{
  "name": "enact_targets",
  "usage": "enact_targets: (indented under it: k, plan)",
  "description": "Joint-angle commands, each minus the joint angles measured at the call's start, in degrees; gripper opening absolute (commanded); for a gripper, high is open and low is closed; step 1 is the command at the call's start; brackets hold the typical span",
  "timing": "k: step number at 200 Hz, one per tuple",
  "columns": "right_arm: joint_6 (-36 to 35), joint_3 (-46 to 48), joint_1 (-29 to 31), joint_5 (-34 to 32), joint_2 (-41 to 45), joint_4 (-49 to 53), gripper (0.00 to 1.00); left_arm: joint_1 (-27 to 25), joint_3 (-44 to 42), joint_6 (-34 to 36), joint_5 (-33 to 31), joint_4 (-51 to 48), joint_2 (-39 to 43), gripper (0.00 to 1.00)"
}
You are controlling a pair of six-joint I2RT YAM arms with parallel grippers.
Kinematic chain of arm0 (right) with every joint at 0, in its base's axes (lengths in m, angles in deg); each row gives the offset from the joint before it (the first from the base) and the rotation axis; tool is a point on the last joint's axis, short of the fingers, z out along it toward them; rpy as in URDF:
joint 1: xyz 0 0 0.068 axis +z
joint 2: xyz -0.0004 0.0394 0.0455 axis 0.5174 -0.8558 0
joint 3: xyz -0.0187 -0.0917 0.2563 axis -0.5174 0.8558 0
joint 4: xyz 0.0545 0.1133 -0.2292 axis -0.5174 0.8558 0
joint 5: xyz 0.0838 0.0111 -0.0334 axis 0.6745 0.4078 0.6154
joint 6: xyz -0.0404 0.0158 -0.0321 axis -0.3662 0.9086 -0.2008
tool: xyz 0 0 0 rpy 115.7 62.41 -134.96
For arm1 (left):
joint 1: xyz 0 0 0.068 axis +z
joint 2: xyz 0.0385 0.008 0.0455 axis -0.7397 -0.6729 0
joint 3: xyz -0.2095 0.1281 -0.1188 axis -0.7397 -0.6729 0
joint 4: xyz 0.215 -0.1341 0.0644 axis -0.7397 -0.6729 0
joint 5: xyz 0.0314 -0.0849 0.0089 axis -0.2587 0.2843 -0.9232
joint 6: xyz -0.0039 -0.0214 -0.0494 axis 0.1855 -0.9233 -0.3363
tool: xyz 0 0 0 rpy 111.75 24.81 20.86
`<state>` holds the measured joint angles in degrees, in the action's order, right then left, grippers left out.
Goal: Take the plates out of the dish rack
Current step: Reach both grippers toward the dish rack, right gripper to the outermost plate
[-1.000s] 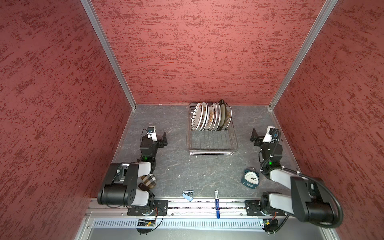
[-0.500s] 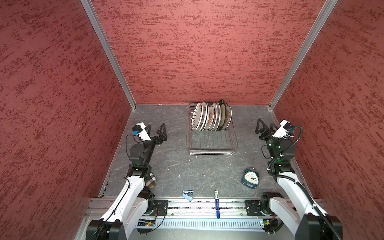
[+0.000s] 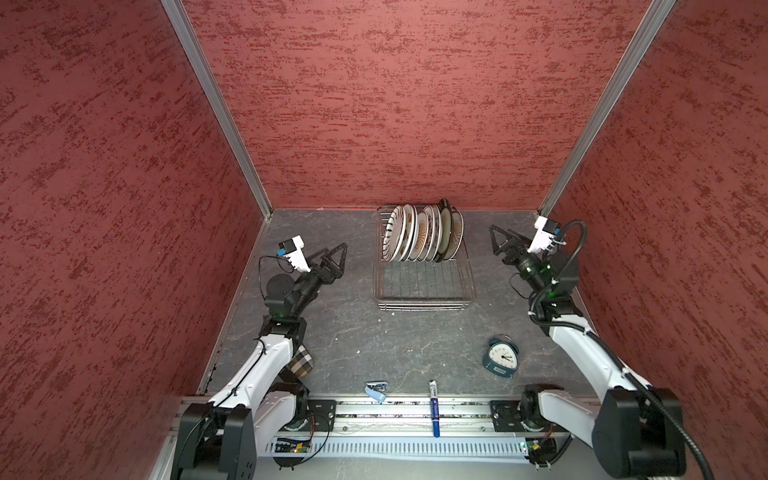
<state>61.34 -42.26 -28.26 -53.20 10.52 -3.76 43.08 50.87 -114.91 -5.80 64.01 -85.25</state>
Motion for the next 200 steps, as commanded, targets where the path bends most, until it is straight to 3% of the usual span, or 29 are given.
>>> enact_targets:
  k: [1, 35, 49, 69, 113, 155, 200]
  plan:
    - [-5.37, -7.22, 5.75, -6.28, -2.63, 11.36, 0.91, -0.7, 1.65, -0.98, 2.6, 5.31, -1.66, 0.99]
    - [-13.15, -20.2, 17.11, -26.26, -8.3, 26.33, 0.87, -4.43, 6.13, 1.68, 2.97, -0.48, -3.88, 0.99]
    - [-14.19, -25.27, 20.28, -31.05, -11.35, 30.56, 0.82, -7.24, 8.52, 4.15, 1.22, -5.88, -4.06, 0.99]
    - [-13.95, -31.5, 23.4, -33.43, -15.58, 34.84, 0.78, -9.72, 10.44, 5.43, -0.3, -10.07, -4.55, 1.0]
    - [-14.6, -39.76, 28.91, -36.05, -21.97, 39.41, 0.8, -9.97, 10.45, 2.97, -0.04, -9.59, -5.4, 0.99]
    - [-16.21, -46.67, 30.85, -38.44, -26.5, 46.1, 0.71, -10.55, 10.15, 1.04, 0.79, -8.65, -5.05, 0.99]
    - [-17.79, -50.27, 31.21, -44.81, -29.14, 51.52, 0.6, -15.06, 12.83, 3.52, -0.13, -10.91, -6.96, 0.99]
